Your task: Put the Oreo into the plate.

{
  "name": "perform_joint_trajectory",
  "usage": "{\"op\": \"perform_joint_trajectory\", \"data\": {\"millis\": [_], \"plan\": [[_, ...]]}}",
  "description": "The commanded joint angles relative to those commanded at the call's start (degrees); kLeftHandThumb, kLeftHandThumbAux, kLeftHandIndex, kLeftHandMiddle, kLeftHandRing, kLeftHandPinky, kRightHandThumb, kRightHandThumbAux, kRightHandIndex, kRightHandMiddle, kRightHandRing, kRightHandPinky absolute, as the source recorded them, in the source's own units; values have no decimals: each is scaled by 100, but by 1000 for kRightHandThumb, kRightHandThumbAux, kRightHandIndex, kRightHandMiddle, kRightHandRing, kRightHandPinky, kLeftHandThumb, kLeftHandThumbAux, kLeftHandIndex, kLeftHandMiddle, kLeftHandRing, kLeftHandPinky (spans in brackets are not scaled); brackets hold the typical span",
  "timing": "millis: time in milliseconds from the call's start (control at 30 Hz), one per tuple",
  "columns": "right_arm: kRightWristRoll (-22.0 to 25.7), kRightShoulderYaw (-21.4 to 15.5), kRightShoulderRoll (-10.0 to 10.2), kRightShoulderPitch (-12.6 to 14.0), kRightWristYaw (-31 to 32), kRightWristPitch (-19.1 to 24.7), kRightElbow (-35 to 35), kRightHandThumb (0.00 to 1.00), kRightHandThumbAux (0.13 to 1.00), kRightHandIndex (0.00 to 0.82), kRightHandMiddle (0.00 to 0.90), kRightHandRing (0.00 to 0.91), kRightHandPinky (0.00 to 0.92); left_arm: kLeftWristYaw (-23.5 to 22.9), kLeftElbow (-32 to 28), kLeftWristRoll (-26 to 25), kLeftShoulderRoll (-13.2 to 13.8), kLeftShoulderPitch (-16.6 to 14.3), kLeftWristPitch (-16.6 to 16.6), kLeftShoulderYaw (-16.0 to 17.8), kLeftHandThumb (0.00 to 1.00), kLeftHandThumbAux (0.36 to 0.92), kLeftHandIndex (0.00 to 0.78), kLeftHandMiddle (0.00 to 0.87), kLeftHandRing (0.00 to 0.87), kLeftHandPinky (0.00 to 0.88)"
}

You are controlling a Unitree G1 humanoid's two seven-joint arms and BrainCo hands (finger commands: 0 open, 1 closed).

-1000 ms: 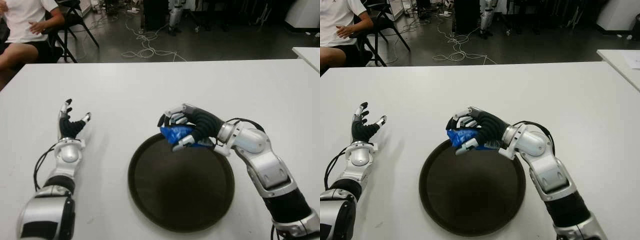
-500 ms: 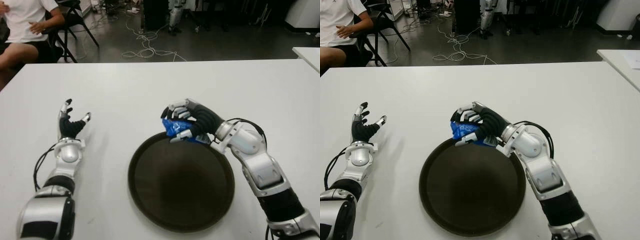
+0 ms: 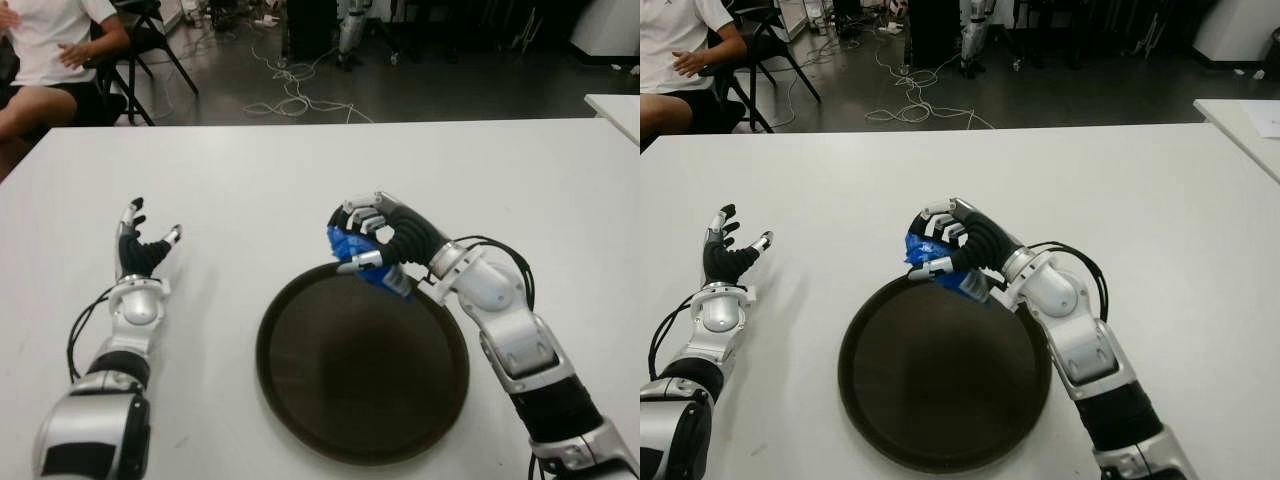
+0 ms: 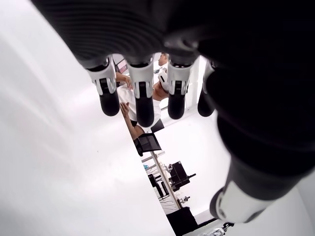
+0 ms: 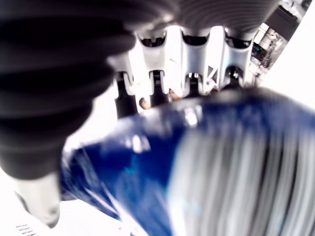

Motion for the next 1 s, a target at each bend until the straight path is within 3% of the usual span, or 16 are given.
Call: {"op": "perform_joint_trajectory", "data": {"millis": [167, 300, 1000], "plan": [[201, -42, -45, -22, 296, -197, 98, 0, 652, 108, 119, 107, 80, -4, 5, 2, 5, -5, 25, -4, 0, 775, 66, 109, 96, 77], [408, -88, -96, -31, 540, 23, -45, 0, 661, 99, 101, 86, 65, -22, 10, -16, -9, -12, 28, 7, 0, 775, 66, 110, 97, 81], [75, -3, -250, -130, 646, 380, -148, 0, 609, 72, 65, 50, 25, -13, 0, 3, -5, -14, 45, -13, 0, 780, 58, 92, 83, 72]]}}
